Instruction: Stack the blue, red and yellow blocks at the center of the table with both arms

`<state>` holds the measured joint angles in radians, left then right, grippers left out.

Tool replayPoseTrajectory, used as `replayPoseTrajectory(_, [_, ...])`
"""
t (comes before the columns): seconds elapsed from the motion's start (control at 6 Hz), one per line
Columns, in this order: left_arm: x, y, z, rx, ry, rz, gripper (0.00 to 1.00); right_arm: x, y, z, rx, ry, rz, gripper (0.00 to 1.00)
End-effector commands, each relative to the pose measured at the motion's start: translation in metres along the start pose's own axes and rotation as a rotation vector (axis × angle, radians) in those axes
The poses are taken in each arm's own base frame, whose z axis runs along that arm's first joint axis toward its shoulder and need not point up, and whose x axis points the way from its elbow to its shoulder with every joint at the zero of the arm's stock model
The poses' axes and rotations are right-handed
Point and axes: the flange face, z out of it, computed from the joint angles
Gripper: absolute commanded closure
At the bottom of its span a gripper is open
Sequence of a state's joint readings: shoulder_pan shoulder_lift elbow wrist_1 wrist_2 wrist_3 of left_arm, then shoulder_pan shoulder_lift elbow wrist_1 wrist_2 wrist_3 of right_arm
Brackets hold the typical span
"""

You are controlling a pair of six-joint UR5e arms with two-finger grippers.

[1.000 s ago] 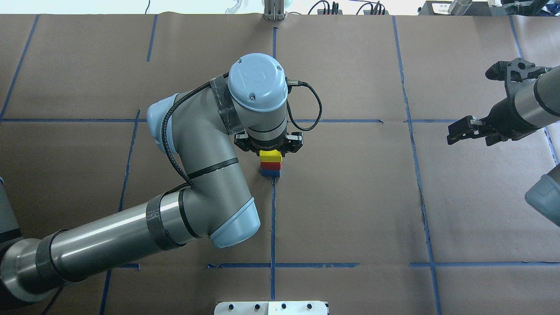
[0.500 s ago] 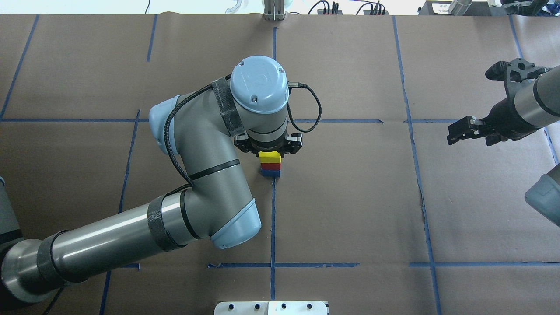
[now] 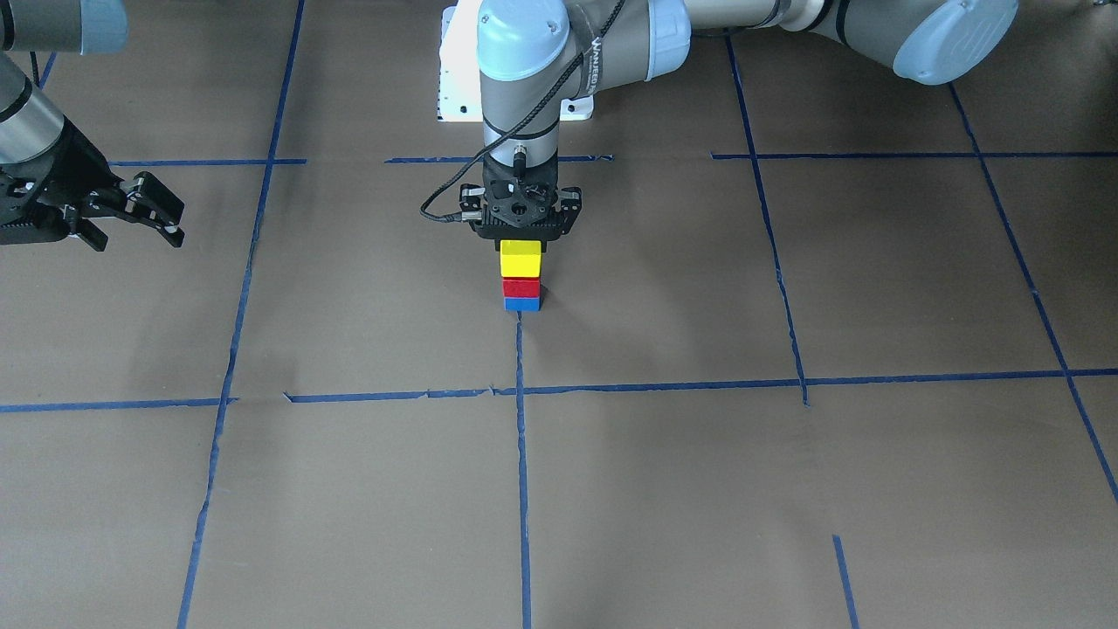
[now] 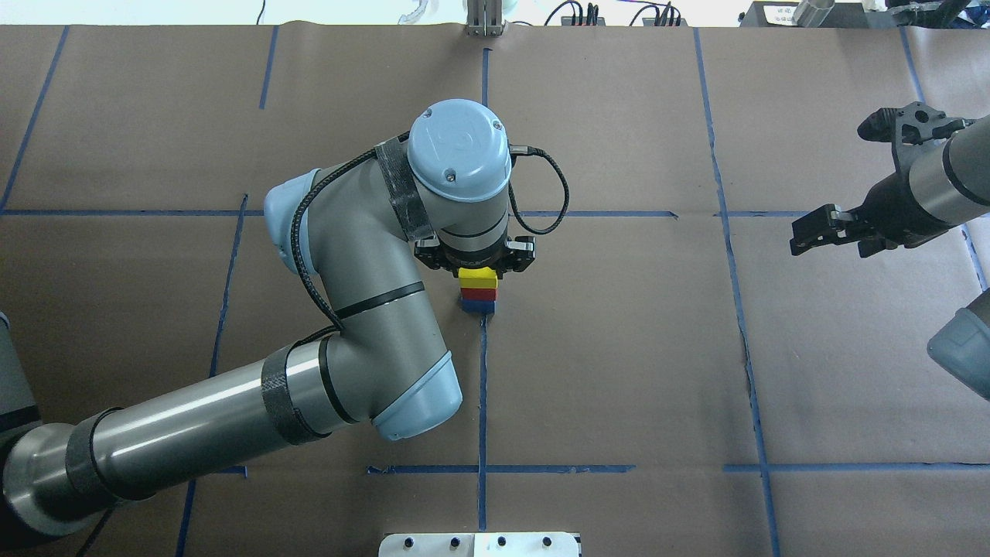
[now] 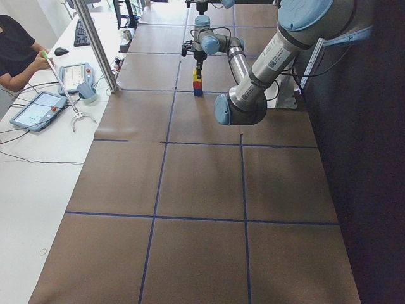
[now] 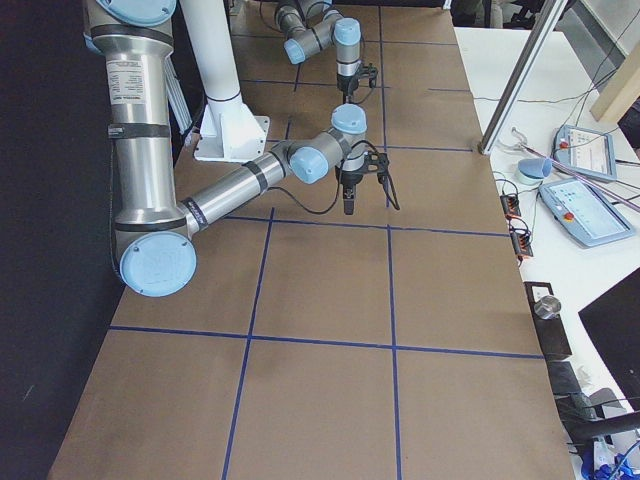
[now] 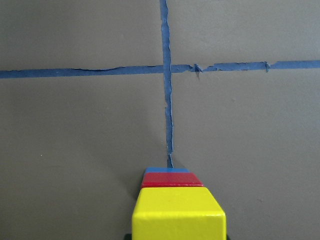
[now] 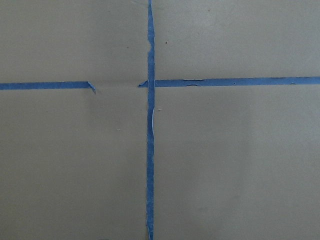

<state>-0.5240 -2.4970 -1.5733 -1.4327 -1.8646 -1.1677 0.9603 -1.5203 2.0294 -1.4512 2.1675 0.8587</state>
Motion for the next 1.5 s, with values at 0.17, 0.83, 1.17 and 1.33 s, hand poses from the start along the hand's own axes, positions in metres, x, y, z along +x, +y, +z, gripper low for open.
replayPoseTrajectory(0.17, [0.006, 0.01, 0.008, 0.032, -0.02, 0.017, 0.0, 0.0, 0.0, 0.0, 0.0, 0.0, 0.0, 0.0])
replayPoseTrajectory(0.83, [-0.058, 0.005, -0.051, 0.108, 0.054, 0.013, 0.0, 0.02, -0.014, -0.024, 0.017, -0.025, 0.026, 0.0])
replayPoseTrajectory(1.17, [-0.208, 0.03, -0.066, 0.136, -0.016, 0.207, 0.0, 0.095, -0.03, -0.048, 0.013, -0.042, -0.015, 0.0])
replayPoseTrajectory(1.33, [-0.291, 0.014, -0.068, 0.064, -0.045, 0.259, 0.0, 0.154, -0.026, -0.054, 0.017, -0.014, -0.072, 0.0])
